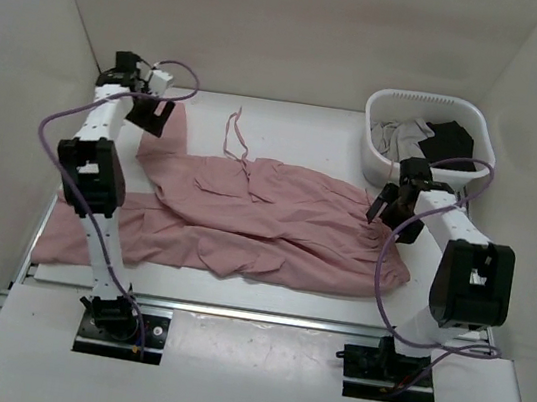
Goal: Fold and stack the trousers
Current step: Flatten the trousers out
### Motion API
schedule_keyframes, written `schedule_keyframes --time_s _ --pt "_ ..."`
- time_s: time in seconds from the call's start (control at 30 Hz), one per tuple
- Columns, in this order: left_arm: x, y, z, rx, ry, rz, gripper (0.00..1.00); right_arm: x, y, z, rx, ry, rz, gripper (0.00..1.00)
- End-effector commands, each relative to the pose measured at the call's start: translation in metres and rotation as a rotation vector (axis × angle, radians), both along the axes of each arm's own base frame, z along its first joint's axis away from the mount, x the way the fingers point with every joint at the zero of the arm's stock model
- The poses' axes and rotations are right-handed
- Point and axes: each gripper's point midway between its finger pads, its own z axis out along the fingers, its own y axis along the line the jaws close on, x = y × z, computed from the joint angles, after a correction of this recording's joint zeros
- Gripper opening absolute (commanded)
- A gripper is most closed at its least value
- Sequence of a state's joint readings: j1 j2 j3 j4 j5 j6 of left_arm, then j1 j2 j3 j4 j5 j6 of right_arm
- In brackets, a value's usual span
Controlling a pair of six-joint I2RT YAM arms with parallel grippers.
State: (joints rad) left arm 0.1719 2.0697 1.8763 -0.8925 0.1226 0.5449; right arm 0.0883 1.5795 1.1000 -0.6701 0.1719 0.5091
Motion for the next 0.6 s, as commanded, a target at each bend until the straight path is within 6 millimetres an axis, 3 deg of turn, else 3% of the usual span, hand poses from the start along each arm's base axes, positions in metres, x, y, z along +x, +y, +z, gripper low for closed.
schedule_keyframes --time_s 0.0,0.03,0.07,0.2,0.23,0.27,0.33,0.37,0.43,0.47,0.5,0.53,0.57 --pt "0.045 -0.037 0.03 -0.053 -0.104 -0.001 1.0 0.026 0.009 -0.006 0.039 -0.04 -0.012 0.88" --pt "0.047 -0.057 0.021 -0.048 -0.088 -0.05 1.0 0.023 0.009 -0.016 0.035 0.001 -0.013 0.88" --pt "0.044 -0.061 -0.001 -0.026 -0.038 -0.06 1.0 0.018 0.012 -0.02 0.036 0.027 -0.011 0.86" --pt "0.019 -0.062 -0.062 0.025 0.09 -0.059 1.0 -0.005 0.008 -0.036 -0.019 0.096 -0.018 0.71" --pt "0.002 -0.061 -0.079 0.032 0.139 -0.055 1.0 -0.01 0.008 -0.038 -0.02 0.102 -0.018 0.6" --pt "-0.003 -0.061 -0.083 0.037 0.145 -0.066 0.97 -0.016 0.01 -0.041 -0.007 0.118 -0.023 0.55" --pt "-0.017 -0.057 -0.094 0.056 0.18 -0.057 0.74 -0.025 0.01 -0.05 -0.002 0.153 -0.02 0.39" --pt "-0.033 -0.053 -0.109 0.053 0.232 -0.049 0.65 -0.033 0.011 -0.053 0.004 0.182 -0.018 0.36" --pt "-0.044 -0.049 -0.104 0.052 0.231 -0.039 0.45 -0.036 0.008 -0.056 0.002 0.202 -0.028 0.27" --pt "-0.062 -0.044 -0.113 0.047 0.272 -0.026 0.4 -0.042 0.004 -0.056 0.001 0.214 -0.038 0.13" --pt "-0.068 -0.04 -0.105 0.047 0.262 -0.017 0.37 -0.044 0.004 -0.055 0.002 0.212 -0.039 0.06" --pt "-0.078 -0.037 -0.104 0.041 0.272 0.001 0.34 -0.048 0.001 -0.052 0.0 0.211 -0.039 0.0" --pt "-0.1 -0.039 -0.114 0.015 0.319 0.001 0.33 -0.053 0.0 -0.051 0.0 0.219 -0.039 0.0"
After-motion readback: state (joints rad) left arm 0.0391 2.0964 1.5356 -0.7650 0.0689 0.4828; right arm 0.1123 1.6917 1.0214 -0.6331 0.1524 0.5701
